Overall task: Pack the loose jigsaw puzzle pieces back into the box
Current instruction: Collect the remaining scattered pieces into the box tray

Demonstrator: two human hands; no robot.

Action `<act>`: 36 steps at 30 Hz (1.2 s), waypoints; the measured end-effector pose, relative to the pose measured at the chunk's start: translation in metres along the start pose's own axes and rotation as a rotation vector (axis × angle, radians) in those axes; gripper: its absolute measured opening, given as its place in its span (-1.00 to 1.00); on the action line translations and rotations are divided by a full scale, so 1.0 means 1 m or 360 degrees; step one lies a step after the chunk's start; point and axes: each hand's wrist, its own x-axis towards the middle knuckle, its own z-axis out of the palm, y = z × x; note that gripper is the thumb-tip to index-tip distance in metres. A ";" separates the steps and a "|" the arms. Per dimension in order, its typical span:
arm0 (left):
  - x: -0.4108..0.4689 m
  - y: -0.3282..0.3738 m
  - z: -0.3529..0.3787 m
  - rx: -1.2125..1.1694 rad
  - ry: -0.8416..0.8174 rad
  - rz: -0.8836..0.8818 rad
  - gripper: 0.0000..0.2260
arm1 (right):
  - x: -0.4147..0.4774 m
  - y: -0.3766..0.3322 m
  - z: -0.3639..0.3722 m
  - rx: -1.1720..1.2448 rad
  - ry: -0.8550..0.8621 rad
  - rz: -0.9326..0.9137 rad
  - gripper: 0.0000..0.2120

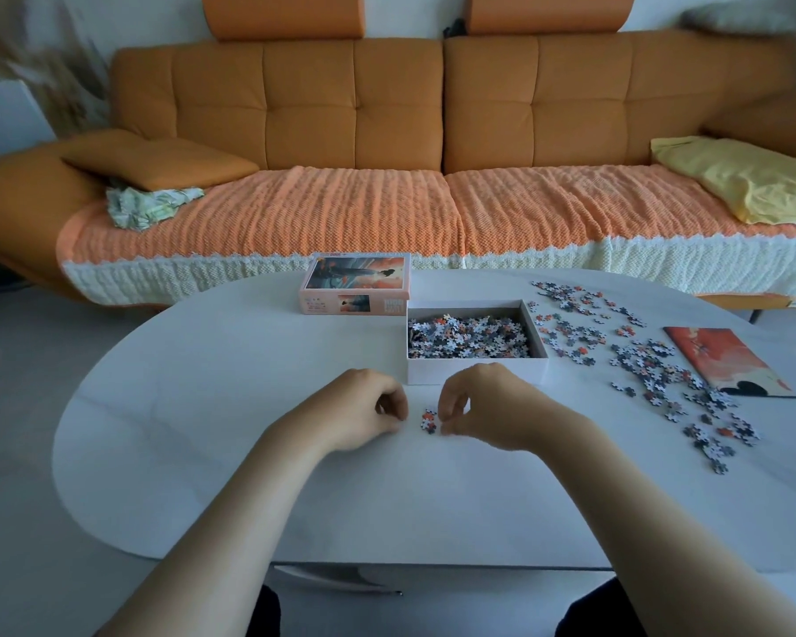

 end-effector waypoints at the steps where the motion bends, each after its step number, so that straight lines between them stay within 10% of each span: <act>1: 0.000 0.002 0.002 -0.0031 -0.0012 0.0009 -0.88 | 0.001 0.000 0.002 -0.0012 0.0039 -0.0016 -0.86; 36: 0.016 0.009 0.022 -0.0192 0.0168 0.0201 -0.85 | 0.006 -0.004 0.006 0.0134 0.0092 0.0102 -0.83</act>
